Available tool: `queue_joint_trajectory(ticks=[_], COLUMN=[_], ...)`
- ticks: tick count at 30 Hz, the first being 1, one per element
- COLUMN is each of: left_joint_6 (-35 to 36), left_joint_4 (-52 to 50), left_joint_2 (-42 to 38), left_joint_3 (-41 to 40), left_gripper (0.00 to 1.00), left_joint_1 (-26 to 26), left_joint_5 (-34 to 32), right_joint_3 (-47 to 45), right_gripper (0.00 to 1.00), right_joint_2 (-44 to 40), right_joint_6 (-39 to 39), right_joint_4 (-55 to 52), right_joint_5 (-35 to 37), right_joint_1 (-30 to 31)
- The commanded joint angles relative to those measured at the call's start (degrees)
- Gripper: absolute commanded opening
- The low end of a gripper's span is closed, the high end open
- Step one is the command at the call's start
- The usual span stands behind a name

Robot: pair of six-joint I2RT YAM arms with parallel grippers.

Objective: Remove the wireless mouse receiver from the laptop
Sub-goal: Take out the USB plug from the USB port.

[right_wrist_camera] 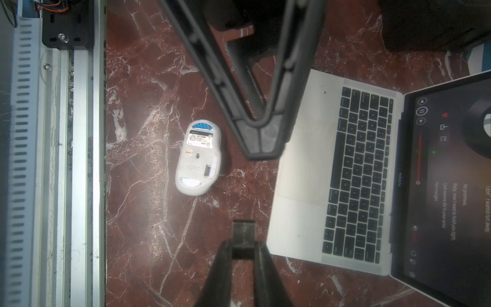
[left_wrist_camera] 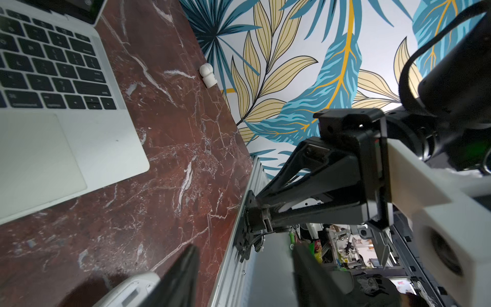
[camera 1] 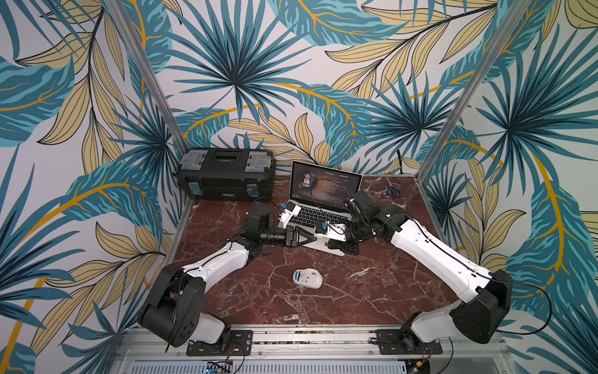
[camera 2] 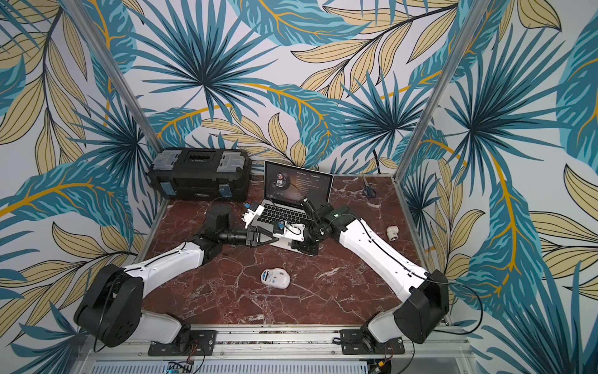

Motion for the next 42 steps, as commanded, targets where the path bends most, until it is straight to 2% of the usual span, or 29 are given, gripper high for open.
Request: queue_joint_trajectory(ticks=[1, 2, 3, 5, 6, 7, 8, 9, 10, 11, 14, 21, 27, 37, 39, 42], left_joint_6=[0.58, 7.09, 13.34, 16.56, 15.7, 14.2, 12.92, 11.7, 11.12, 10.05, 6.18, 2.91, -0.28, -0.49, -2.81, -2.88], left_joint_4=[1.68, -6.2, -12.95, -15.34, -14.24, -11.61, -10.16, -9.6, -9.69, -9.15, -6.35, -0.35, 4.32, 7.35, 7.52, 7.55], left_joint_2=[-4.41, -6.7, -9.17, -12.81, -13.8, -13.93, -13.5, -12.41, -10.89, -9.31, -4.2, -0.91, 0.31, 2.84, 2.88, 2.84], left_joint_3=[0.0, 1.85, 3.47, 3.41, 2.75, 1.67, 1.31, 1.37, 1.98, 2.11, 2.51, 3.31, 3.31, 3.9, 4.01, 4.09], left_gripper=[0.0, 0.71, 0.81, 0.95, 0.88, 0.74, 0.75, 0.86, 0.91, 0.88, 0.67, 0.62, 0.39, 0.38, 0.28, 0.22], left_joint_1=[0.58, 0.24, -0.59, -0.89, -0.55, -0.1, 0.05, 0.22, 0.22, 0.01, -0.67, -3.39, -3.49, -4.54, -4.87, -4.89], left_joint_5=[-0.54, -7.83, -11.91, -15.19, -15.69, -14.28, -12.89, -10.82, -8.26, -6.05, -0.4, 1.75, 2.0, 2.03, 2.36, 2.39], right_joint_3=[-1.0, -0.98, -1.04, -1.05, -1.0, -0.93, -0.76, -0.68, -0.49, -0.46, -0.26, 0.21, 0.21, 0.06, -0.01, -0.02], right_gripper=[0.0, 0.0, 0.0, 0.0, 0.0, 0.0, 0.0, 0.0, 0.0, 0.0, 0.0, 0.0, 0.0, 0.0, 0.0, 0.0], right_joint_2=[-1.3, -1.4, -1.5, -1.59, -1.59, -1.42, -1.35, -1.25, -1.3, -1.32, -1.15, -0.8, -0.27, -0.01, 0.3, 0.64], right_joint_6=[0.4, 0.4, 0.28, 0.12, 0.14, 0.05, 0.05, 0.05, 0.05, 0.05, -0.31, -0.65, -0.78, -0.74, -0.83, -0.79], right_joint_4=[0.65, 0.63, 0.61, 0.68, 0.7, 0.78, 0.8, 0.82, 0.85, 1.0, 1.62, 2.67, 2.81, 4.39, 4.76, 4.76], right_joint_5=[-1.53, -1.38, -1.27, -1.23, -1.31, -1.52, -1.7, -1.92, -2.17, -2.58, -3.3, -3.48, -2.73, -2.2, -1.75, -1.27], right_joint_1=[-0.05, -0.09, -0.07, -0.04, -0.06, -0.12, -0.06, -0.04, -0.04, -0.04, 0.03, 0.46, 0.79, 1.3, 1.42, 1.48])
